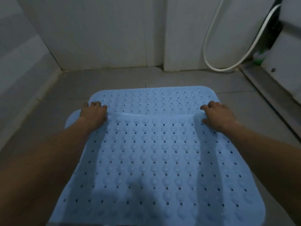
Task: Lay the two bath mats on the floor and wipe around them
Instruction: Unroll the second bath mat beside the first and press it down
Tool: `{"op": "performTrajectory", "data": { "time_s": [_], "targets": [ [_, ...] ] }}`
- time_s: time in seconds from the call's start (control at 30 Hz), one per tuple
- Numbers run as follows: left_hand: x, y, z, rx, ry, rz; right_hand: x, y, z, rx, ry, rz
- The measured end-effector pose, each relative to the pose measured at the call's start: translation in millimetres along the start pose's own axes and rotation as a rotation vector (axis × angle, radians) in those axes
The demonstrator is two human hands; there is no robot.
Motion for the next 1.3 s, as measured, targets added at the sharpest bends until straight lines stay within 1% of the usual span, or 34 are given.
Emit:
{"op": "performTrajectory", "data": {
  "time_s": [0.03,0.1,0.17,0.2,0.27,0.3,0.4,0.53,0.63,0.73,0.87,1.03,1.2,1.3],
  "targets": [
    [-12.5,-4.9,1.3,-0.043,-0.020,0.010,9.1,-5.5,5.5,-0.036,0.060,-0.017],
    [-39.6,-15.1,9.4,-0.040,-0.188,0.024,32.9,-18.7,18.1,-0.056,0.215,-0.052],
    [-67.5,-23.3,32.1,0.028,-0.390,0.028,62.9,-31.1,40.6,0.013,0.306,-0.079],
    [-80.7,-28.7,45.7,0.070,-0.454,0.024,77.1,-35.9,54.3,0.064,0.326,-0.083],
    [-102.4,-44.5,73.6,0.146,-0.529,0.004,97.7,-44.9,76.5,0.124,0.350,-0.053],
    [-109.3,-54.1,84.5,0.155,-0.551,-0.016,102.8,-49.0,83.9,0.119,0.353,-0.026],
    [-116.2,-75.3,99.6,0.084,-0.574,-0.066,106.6,-60.5,91.1,0.070,0.325,0.014],
    [-116.9,-96.4,105.0,0.064,-0.572,-0.037,108.0,-76.9,89.9,0.059,0.312,0.008],
    [-119.3,-112.2,111.5,0.070,-0.577,-0.032,109.8,-90.1,90.2,0.066,0.305,0.007],
    [-122.5,-126.9,129.7,0.109,-0.583,-0.053,110.1,-106.8,92.7,0.069,0.312,-0.005],
    [-128.0,-155.3,136.2,0.086,-0.581,-0.071,114.4,-130.1,97.3,0.029,0.304,-0.031],
    [-132.1,-184.4,138.2,0.089,-0.580,-0.087,111.5,-149.0,123.6,0.111,0.267,-0.020],
    [-134.3,-199.0,138.6,0.115,-0.571,-0.085,113.9,-165.3,114.9,0.130,0.251,-0.025],
    [-133.8,-205.9,137.7,0.123,-0.571,-0.070,114.3,-169.7,98.7,0.099,0.224,-0.021]
  ]
}}
Point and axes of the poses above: each hand's wrist, its own y-axis towards the middle knuckle, its own z-axis out of the palm, x = y × z, the point moved 5 cm from there along y, towards the middle knuckle, and after that the axes turned 5 degrees about -y, right-handed, at the moved point
